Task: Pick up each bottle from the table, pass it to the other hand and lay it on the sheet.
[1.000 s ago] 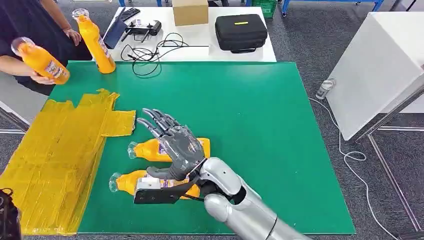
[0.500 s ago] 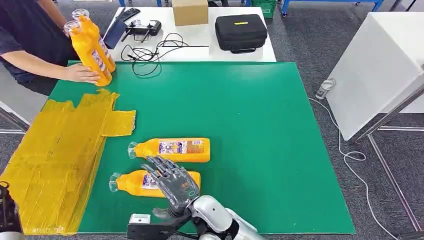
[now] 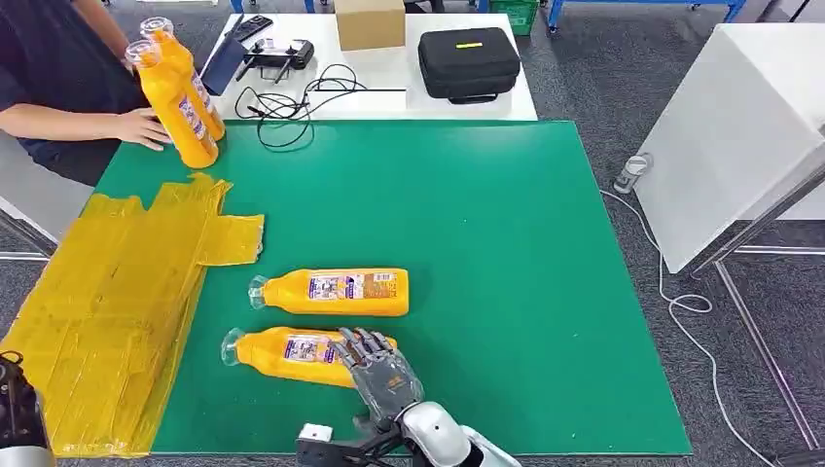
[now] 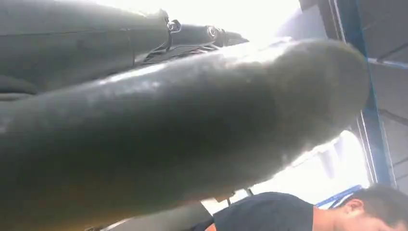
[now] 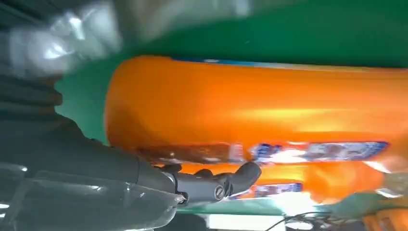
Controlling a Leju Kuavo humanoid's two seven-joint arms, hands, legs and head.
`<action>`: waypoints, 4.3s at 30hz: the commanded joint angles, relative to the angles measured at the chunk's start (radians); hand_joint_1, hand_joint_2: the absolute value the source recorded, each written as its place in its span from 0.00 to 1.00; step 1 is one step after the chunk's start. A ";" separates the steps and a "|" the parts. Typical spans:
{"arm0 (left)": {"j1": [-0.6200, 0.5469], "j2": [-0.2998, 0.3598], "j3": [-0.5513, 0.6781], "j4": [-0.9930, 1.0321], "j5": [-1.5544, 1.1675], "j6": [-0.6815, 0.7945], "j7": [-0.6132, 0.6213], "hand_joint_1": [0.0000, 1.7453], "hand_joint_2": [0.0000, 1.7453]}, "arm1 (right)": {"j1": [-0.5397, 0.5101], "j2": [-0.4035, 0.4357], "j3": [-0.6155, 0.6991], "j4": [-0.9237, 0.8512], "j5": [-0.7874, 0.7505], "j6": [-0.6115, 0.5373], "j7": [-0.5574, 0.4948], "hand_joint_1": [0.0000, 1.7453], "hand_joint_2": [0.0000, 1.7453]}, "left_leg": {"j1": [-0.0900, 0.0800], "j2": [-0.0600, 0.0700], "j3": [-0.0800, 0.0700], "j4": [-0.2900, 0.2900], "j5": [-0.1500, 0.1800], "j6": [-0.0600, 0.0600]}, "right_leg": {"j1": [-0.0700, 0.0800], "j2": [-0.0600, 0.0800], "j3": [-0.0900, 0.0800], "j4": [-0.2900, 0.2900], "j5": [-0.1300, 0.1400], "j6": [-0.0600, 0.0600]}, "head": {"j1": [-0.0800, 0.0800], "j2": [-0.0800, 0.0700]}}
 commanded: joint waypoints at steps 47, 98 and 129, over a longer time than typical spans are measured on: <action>-0.008 -0.060 -0.436 0.079 0.840 -1.205 0.293 0.00 1.00 | -0.116 -0.031 -0.370 -0.270 -0.430 0.193 -0.315 1.00 1.00 | 0.001 0.003 0.005 0.002 -0.001 -0.001 | -0.001 -0.001 0.005 0.000 0.001 -0.001 | 0.000 0.000; -0.027 -0.079 -0.760 0.019 1.146 -1.223 0.426 0.00 1.00 | -0.274 0.282 -0.066 0.071 -0.359 0.121 -0.340 1.00 1.00 | 0.001 0.001 0.001 0.000 0.000 -0.001 | 0.000 -0.001 0.001 0.000 0.002 -0.001 | 0.000 0.000; 0.072 -0.084 -0.709 -0.116 1.144 -1.161 0.415 1.00 1.00 | -0.324 0.282 0.078 0.251 -0.538 0.117 -0.358 1.00 1.00 | 0.001 0.000 0.001 0.000 0.000 -0.001 | 0.001 -0.002 0.001 -0.001 0.002 -0.001 | 0.000 0.000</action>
